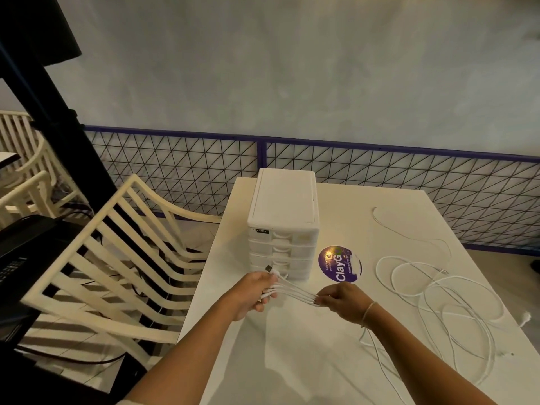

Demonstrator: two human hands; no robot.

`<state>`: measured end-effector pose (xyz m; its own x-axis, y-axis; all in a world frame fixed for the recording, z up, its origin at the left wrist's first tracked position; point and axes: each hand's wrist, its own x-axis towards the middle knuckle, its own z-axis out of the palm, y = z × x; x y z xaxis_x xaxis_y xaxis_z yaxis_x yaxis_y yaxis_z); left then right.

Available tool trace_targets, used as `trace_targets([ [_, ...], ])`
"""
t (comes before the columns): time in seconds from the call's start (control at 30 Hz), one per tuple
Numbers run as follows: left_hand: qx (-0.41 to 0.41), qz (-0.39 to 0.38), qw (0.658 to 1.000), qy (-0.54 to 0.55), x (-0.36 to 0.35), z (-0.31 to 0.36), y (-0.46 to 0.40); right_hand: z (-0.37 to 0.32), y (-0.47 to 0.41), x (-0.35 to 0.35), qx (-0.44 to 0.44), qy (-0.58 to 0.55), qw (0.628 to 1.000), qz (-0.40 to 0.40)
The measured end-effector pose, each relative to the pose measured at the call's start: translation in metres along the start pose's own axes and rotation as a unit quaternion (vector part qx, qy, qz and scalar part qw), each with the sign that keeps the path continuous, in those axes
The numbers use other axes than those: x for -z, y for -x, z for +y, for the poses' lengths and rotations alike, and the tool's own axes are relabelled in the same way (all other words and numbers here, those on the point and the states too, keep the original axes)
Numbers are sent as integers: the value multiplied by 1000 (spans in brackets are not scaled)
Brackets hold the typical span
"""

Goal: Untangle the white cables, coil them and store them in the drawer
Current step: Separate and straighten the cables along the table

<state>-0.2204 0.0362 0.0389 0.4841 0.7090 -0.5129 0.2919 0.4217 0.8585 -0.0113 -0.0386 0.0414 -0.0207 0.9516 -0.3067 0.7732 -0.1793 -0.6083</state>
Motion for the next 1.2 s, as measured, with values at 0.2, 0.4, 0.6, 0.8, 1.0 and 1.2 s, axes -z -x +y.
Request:
trace_targets([
  [0.2,7,73,997,5,-6,1,-8,0,5,1,22,8,1000,-1],
  [0.4,63,117,991,-2,-9,-5,-16,-1,4,0,39,41,998,-3],
  [0.6,74,134,988,17,-12,-11,-18,-6,6,2,34,59,997,-27],
  [0.8,20,207,974,-88,-16,-7,-19,-10,6,1,6,59,996,-65],
  [1.0,-52,276,928,-245,-12,-2,-23,-13,9,4,-37,42,991,-124],
  [1.2,-98,293,909,-280,-17,-3,-20,-8,13,23,-44,9,991,-130],
])
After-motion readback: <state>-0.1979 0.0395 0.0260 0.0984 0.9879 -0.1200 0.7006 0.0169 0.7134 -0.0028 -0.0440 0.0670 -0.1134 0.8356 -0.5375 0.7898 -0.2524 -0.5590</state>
